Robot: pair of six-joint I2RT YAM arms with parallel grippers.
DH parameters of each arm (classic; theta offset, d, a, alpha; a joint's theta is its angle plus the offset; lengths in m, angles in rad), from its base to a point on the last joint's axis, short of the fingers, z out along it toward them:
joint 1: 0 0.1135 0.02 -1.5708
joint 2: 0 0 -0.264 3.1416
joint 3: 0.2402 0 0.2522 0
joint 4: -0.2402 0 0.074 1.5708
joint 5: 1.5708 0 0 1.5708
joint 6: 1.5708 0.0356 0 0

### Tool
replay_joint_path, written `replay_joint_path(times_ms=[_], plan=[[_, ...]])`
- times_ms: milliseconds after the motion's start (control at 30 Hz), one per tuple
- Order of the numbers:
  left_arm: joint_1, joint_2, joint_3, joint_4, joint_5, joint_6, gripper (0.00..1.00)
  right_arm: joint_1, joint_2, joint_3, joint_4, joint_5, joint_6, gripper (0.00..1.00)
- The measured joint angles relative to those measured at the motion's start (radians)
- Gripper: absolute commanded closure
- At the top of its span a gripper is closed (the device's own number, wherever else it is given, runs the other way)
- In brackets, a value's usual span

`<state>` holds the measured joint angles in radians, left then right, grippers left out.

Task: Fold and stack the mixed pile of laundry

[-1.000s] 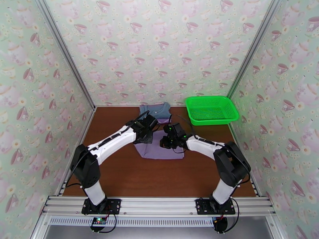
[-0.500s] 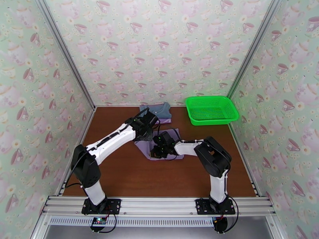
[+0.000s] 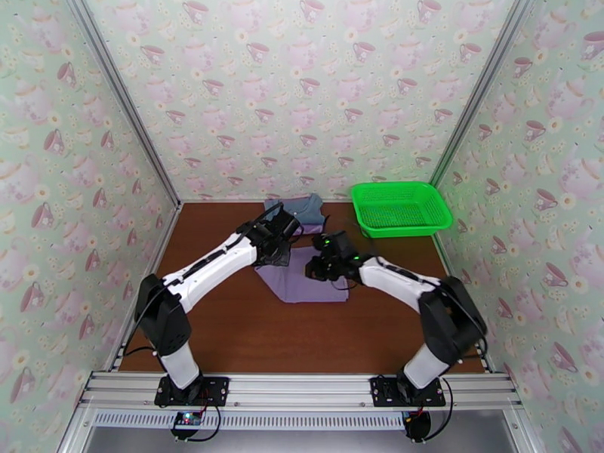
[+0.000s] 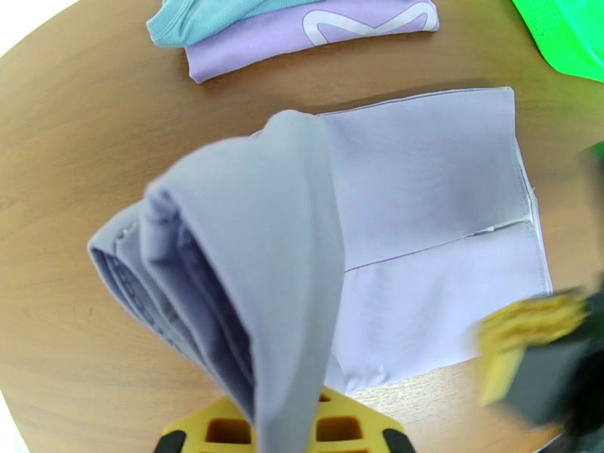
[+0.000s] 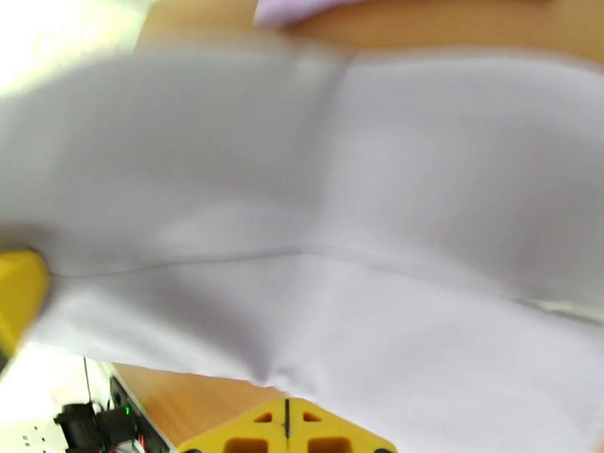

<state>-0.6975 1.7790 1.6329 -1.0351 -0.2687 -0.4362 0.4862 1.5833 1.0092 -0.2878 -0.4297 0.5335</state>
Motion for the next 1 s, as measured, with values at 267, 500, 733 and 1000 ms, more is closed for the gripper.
replay_joint_path(times_ms=[267, 500, 733, 1000], plan=[[-0.023, 0.061, 0.097, -0.014, 0.0, -0.001, 1.0, -0.163, 0.116, -0.14, -0.002, -0.001, -0.057, 1.0], [-0.1, 0.185, 0.261, -0.039, 0.022, -0.018, 1.0, -0.17, 0.167, -0.149, 0.083, -0.032, -0.067, 1.0], [-0.158, 0.353, 0.425, -0.037, 0.092, -0.071, 1.0, -0.17, 0.17, -0.164, 0.131, -0.039, -0.067, 1.0], [-0.175, 0.5, 0.494, 0.034, 0.18, -0.161, 1.0, -0.17, 0.163, -0.18, 0.154, -0.041, -0.067, 1.0]])
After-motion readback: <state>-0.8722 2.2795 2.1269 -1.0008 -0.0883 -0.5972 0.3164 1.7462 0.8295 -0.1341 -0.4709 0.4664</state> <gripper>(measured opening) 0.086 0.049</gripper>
